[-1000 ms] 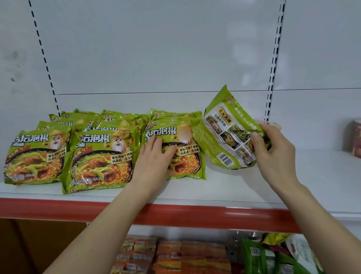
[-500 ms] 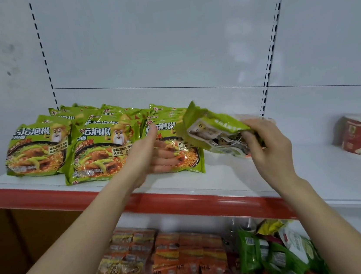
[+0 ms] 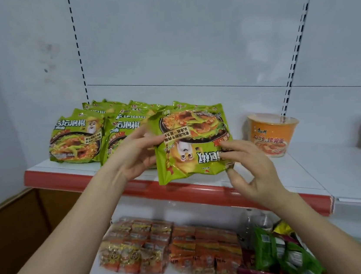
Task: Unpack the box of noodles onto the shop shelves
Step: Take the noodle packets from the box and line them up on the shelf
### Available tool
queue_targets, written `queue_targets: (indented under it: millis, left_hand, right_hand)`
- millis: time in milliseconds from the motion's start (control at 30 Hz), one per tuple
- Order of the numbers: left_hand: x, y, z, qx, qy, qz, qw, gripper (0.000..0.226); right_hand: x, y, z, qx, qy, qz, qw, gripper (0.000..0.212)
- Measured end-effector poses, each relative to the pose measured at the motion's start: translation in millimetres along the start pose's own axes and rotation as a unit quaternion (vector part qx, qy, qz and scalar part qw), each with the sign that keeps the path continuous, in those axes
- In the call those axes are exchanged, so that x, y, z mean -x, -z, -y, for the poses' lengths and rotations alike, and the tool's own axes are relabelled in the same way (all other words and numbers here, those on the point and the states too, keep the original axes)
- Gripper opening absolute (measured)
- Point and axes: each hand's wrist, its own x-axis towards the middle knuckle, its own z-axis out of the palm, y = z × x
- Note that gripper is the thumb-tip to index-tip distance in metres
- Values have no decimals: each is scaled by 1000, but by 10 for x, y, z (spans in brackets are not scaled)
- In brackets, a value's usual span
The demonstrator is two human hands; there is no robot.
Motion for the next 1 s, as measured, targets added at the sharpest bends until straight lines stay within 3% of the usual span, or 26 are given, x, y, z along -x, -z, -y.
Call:
queue_targets:
  millis: [100,200,233,333,400,533,633,733,800,900,933,1000]
  left_hand:
    - [91,76,39,41,-22,-6,999,22]
    - [143,54,137,121,-69,-44,989,25]
    - [150,28,172,140,-84,-61,985,32]
    - [135,-70,291,155,-110,-91,978,66]
    - [141,-110,364,129,-117,-86,981,67]
    - [183,1,295,95,-102,-28,990,56]
    - [191,125,153,34,-59,10,998,53]
    - [149,124,170,5,-46,-18,999,44]
    - [131,58,190,47,-60,-35,996,22]
    - [88,-71,203,166,-95,-29,981,23]
    - [49,-105,223,181,-111,-31,977,27]
    - [-10,-171,256,160,-131,-27,978,34]
  right_hand:
    - [-65,-19,133,-69,-191,-111,973,17]
    - [-145,-148,285,-164,-428,-148,876,7]
    - [-180,-204,323,-216,-486,-130,837,15]
    - [-358,-371,412,-403,-574,-65,710,36]
    - [-466,-466,440,-460,-577,-72,671,35]
    - [-539,-443,299,-438,-597,-148,656,35]
    - [-560,-277,183,-428,-566,-93,698,33]
    - [-632,-181,108,-432,-540,-59,720,26]
    - [-667,-135,35,-482,-535,-102,687,15]
    - [-616,-126,19,-567,-536,-125,613,47]
    - [-595,-160,61,-571,-539,-98,611,57]
    - [-586,-263,151,-562,-526,-49,636,48]
